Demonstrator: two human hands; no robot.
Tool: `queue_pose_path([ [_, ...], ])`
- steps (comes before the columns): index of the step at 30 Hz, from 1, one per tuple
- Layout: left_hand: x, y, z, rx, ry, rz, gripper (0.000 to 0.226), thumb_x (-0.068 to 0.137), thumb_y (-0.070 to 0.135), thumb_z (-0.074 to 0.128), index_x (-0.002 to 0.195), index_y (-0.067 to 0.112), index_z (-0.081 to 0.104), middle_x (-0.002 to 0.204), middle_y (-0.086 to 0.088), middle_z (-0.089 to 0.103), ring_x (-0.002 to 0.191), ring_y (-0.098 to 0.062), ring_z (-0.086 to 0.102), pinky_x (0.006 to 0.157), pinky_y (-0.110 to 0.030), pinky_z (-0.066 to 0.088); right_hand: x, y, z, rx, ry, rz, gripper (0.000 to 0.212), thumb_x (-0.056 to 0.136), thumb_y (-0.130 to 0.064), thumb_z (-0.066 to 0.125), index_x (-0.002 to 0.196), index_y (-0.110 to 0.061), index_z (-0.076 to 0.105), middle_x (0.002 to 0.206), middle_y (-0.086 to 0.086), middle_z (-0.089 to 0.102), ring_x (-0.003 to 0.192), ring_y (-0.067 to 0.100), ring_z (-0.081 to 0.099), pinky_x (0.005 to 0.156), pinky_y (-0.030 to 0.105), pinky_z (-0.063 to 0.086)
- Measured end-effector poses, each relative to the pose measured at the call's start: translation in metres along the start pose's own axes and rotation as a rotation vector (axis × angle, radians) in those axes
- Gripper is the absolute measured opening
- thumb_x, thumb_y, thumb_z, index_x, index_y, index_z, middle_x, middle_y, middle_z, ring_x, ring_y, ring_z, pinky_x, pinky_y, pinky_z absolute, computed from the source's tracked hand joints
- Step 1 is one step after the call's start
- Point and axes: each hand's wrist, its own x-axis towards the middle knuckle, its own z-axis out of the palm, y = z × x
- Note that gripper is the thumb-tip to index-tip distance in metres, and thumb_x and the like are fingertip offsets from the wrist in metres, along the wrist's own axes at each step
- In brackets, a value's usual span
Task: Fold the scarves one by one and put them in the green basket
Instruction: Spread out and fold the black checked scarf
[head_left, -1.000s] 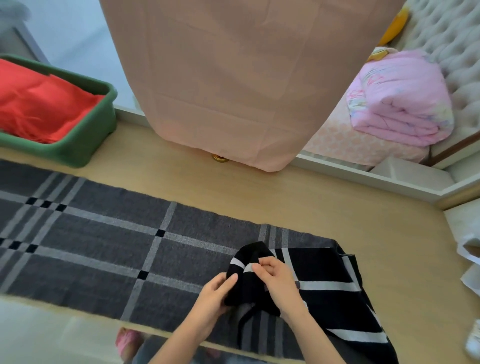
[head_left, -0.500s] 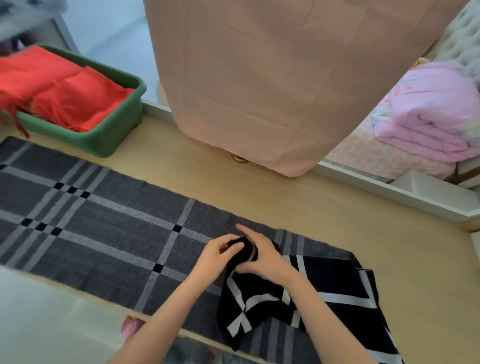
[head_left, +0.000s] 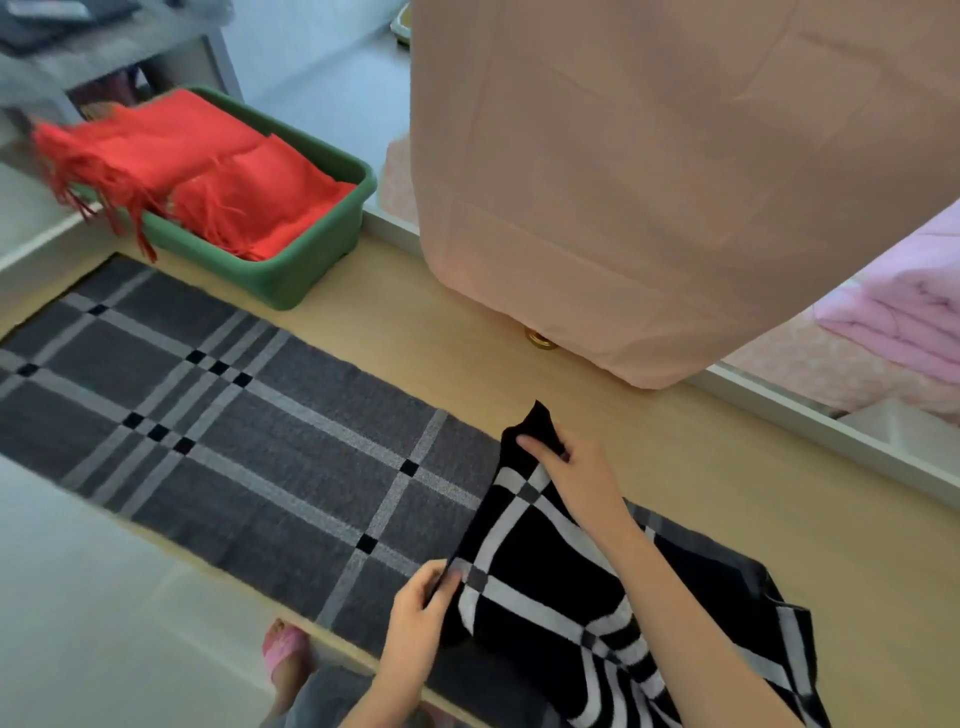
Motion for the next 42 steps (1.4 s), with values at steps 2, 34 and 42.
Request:
queue_pose_path([
  [2,-0.003,0.016,-0.023,0.046,0.051,0.093,0.017,0.097,0.016,0.054,0.089,0.018,0.069,0.084,0.005,0.071,0.082,-0.005,0.064,0.077,-0.021,0.046,0.011,-0.014,0.01,-0.042,0.031,-0.017,0.02,0.091,-0.037,0.061,0.071,-0.039,0.058,0.046,-0.023,0.052,0.048,-0.002,0.046,0.05,0.017,0.028],
  [34,0.124,0.16,-0.501,-0.137,0.686,0.153,0.013,0.091,0.029,0.064,0.101,0.023,0.067,0.096,0.007,0.07,0.091,-0.005,0.064,0.074,-0.018,0.047,0.28,-0.265,0.458,-0.401,-0.028,-0.376,0.033,0.098,-0.038,0.048,0.095,-0.008,0.06,0.051,-0.002,0.043,0.045,0.016,0.042,0.047,0.029,0.03],
  [42,0.172,0.132,-0.539,-0.174,0.847,0.067,0.023,0.093,0.025,0.062,0.11,0.01,0.061,0.107,0.004,0.064,0.101,-0.009,0.059,0.086,-0.024,0.043,0.328,-0.269,0.517,-0.795,-0.069,-0.445,0.046,0.1,-0.042,0.04,0.115,-0.004,0.058,0.085,0.017,0.067,0.077,0.034,0.063,0.059,0.036,0.044],
])
